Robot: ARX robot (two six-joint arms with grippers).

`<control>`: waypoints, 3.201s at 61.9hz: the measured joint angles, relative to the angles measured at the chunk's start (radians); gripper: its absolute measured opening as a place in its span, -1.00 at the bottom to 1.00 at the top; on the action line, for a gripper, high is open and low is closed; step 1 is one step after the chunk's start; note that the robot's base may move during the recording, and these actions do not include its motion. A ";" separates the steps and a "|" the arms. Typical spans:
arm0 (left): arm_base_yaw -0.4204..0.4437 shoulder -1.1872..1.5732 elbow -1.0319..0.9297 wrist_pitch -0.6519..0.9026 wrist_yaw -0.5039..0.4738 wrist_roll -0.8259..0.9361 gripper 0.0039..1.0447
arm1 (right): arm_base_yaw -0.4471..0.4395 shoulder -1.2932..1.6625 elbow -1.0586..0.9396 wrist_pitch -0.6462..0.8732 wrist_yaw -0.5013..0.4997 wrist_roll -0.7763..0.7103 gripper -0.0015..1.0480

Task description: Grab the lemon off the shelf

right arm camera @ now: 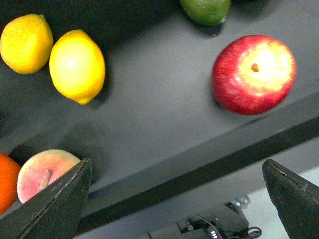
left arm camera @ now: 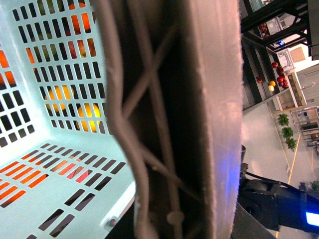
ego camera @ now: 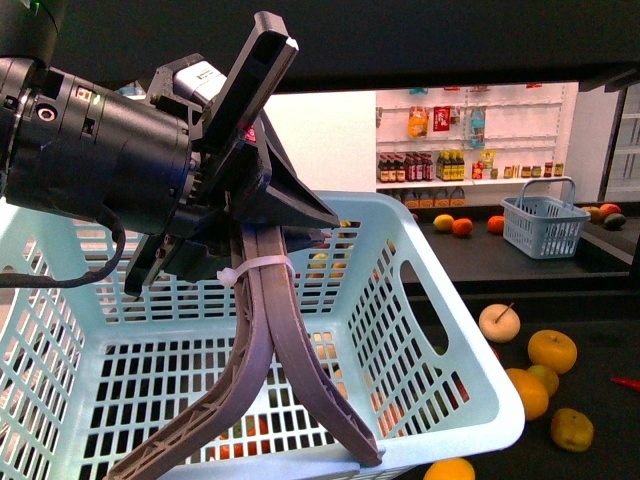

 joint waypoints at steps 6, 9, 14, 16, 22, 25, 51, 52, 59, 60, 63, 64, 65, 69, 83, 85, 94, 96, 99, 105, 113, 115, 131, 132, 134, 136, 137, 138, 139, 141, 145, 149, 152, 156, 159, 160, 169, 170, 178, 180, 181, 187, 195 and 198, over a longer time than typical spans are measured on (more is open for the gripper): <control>0.000 0.000 0.000 0.000 -0.001 0.000 -0.73 | 0.027 0.105 0.068 0.053 0.017 0.013 0.95; 0.000 0.000 0.000 0.000 -0.002 0.000 -0.73 | 0.037 0.146 0.094 0.078 0.019 0.014 0.95; 0.000 0.000 0.000 0.000 -0.002 0.000 -0.73 | 0.057 0.215 0.146 0.105 0.014 0.016 0.95; 0.000 0.000 0.000 0.000 -0.002 0.000 -0.73 | 0.062 0.238 0.167 0.108 0.012 0.019 0.95; 0.000 0.000 0.000 0.000 0.000 0.000 -0.73 | 0.076 0.293 0.217 0.112 0.002 0.032 0.95; 0.000 0.000 0.000 0.000 0.000 0.000 -0.73 | 0.082 0.317 0.245 0.111 -0.004 0.034 0.95; 0.000 0.000 0.000 0.000 -0.002 0.000 -0.73 | 0.119 0.489 0.435 0.099 -0.019 0.039 0.95; 0.000 0.000 0.000 0.000 -0.002 0.000 -0.73 | 0.120 0.493 0.440 0.098 -0.018 0.040 0.95; 0.000 0.000 0.000 0.000 -0.001 0.000 -0.73 | 0.135 0.533 0.489 0.085 -0.023 0.044 0.95; 0.000 0.000 0.000 0.000 -0.001 0.000 -0.73 | 0.136 0.536 0.494 0.084 -0.023 0.045 0.95; 0.000 0.000 0.000 0.000 -0.001 0.000 -0.73 | 0.143 0.551 0.514 0.084 -0.024 0.046 0.95; 0.000 0.000 0.000 0.000 -0.001 0.000 -0.73 | 0.144 0.555 0.519 0.082 -0.024 0.046 0.95; 0.000 0.000 0.000 0.000 0.000 0.000 -0.73 | 0.147 0.563 0.529 0.079 -0.023 0.046 0.95; 0.000 0.000 0.000 0.000 -0.001 0.000 -0.73 | 0.153 0.582 0.555 0.069 -0.018 0.047 0.95; 0.000 0.000 0.000 0.000 -0.001 0.000 -0.73 | 0.161 0.657 0.653 0.043 -0.013 0.054 0.95; 0.000 0.000 0.000 0.000 -0.002 0.000 -0.73 | 0.161 0.666 0.665 0.038 -0.010 0.054 0.95; 0.000 0.000 0.000 0.000 -0.001 0.000 -0.73 | 0.161 0.694 0.701 0.032 -0.007 0.053 0.95; 0.000 0.000 0.000 0.000 -0.001 0.000 -0.73 | 0.161 0.699 0.707 0.030 -0.006 0.054 0.94; 0.000 0.000 0.000 0.000 -0.001 0.000 -0.73 | 0.162 0.705 0.713 0.028 -0.005 0.053 0.82; 0.000 0.000 0.000 0.000 -0.001 0.000 -0.73 | 0.163 0.708 0.717 0.029 -0.006 0.053 0.44; 0.000 0.000 0.000 0.000 -0.001 0.000 -0.73 | 0.161 0.708 0.716 0.047 -0.006 0.051 0.30; 0.000 0.000 0.000 0.000 -0.001 0.000 -0.73 | 0.160 0.708 0.715 0.054 -0.007 0.051 0.28; 0.000 0.000 0.000 0.000 -0.001 0.000 -0.73 | 0.140 0.656 0.625 0.122 0.009 0.019 0.26; 0.000 0.000 0.000 0.000 -0.001 0.000 -0.73 | 0.138 0.641 0.611 0.131 0.013 0.010 0.25; 0.000 0.000 0.000 0.000 -0.001 0.000 -0.73 | 0.135 0.625 0.597 0.141 0.019 -0.001 0.25; 0.000 0.000 0.000 0.000 -0.001 0.000 -0.73 | 0.132 0.596 0.573 0.159 0.031 -0.020 0.25; 0.000 0.000 0.000 0.000 -0.001 0.000 -0.73 | 0.130 0.586 0.564 0.166 0.036 -0.023 0.25; 0.000 0.000 0.000 0.000 -0.001 0.000 -0.73 | 0.130 0.575 0.555 0.174 0.042 -0.032 0.25; 0.000 0.000 0.000 0.000 -0.001 0.000 -0.73 | 0.129 0.563 0.546 0.183 0.047 -0.035 0.25; 0.000 0.000 0.000 0.000 0.000 0.000 -0.73 | 0.124 0.525 0.517 0.213 0.062 -0.058 0.25; 0.000 0.000 0.000 0.000 -0.001 0.000 -0.73 | 0.111 0.420 0.446 0.282 0.079 -0.082 0.25; 0.000 0.000 0.000 0.000 -0.001 0.000 -0.73 | 0.094 0.281 0.363 0.352 0.094 -0.103 0.25; 0.000 0.000 0.000 0.000 -0.001 0.000 -0.73 | 0.076 0.153 0.284 0.411 0.085 -0.121 0.25; 0.000 0.000 0.000 0.000 -0.001 0.000 -0.73 | 0.055 0.024 0.209 0.428 0.050 -0.117 0.25; 0.000 0.000 0.000 0.000 -0.001 0.000 -0.73 | 0.042 -0.050 0.171 0.422 0.025 -0.105 0.25; 0.000 0.000 0.000 0.000 -0.001 0.000 -0.73 | 0.039 -0.068 0.163 0.417 0.019 -0.100 0.25; 0.000 0.000 0.000 0.000 -0.001 0.000 -0.73 | 0.027 -0.309 0.081 0.336 -0.058 -0.042 0.25; 0.000 0.000 0.000 0.000 -0.001 0.000 -0.73 | 0.029 -0.327 0.077 0.328 -0.067 -0.035 0.25; 0.000 0.000 0.000 0.000 0.000 0.000 -0.73 | 0.082 -0.504 0.047 0.257 -0.126 0.024 0.25; 0.000 0.000 0.000 0.000 0.000 0.000 -0.73 | 0.103 -0.535 0.040 0.251 -0.138 0.040 0.25; 0.000 0.000 0.000 0.000 0.000 0.000 -0.73 | 0.110 -0.545 0.038 0.250 -0.141 0.042 0.25; 0.000 0.000 0.000 0.000 -0.001 0.000 -0.73 | 0.172 -0.596 0.028 0.249 -0.164 0.081 0.25; 0.000 0.000 0.000 0.000 -0.001 0.000 -0.73 | 0.261 -0.609 0.011 0.283 -0.160 0.106 0.25; 0.000 0.000 0.000 0.000 -0.001 0.000 -0.73 | 0.300 -0.598 -0.002 0.312 -0.153 0.108 0.25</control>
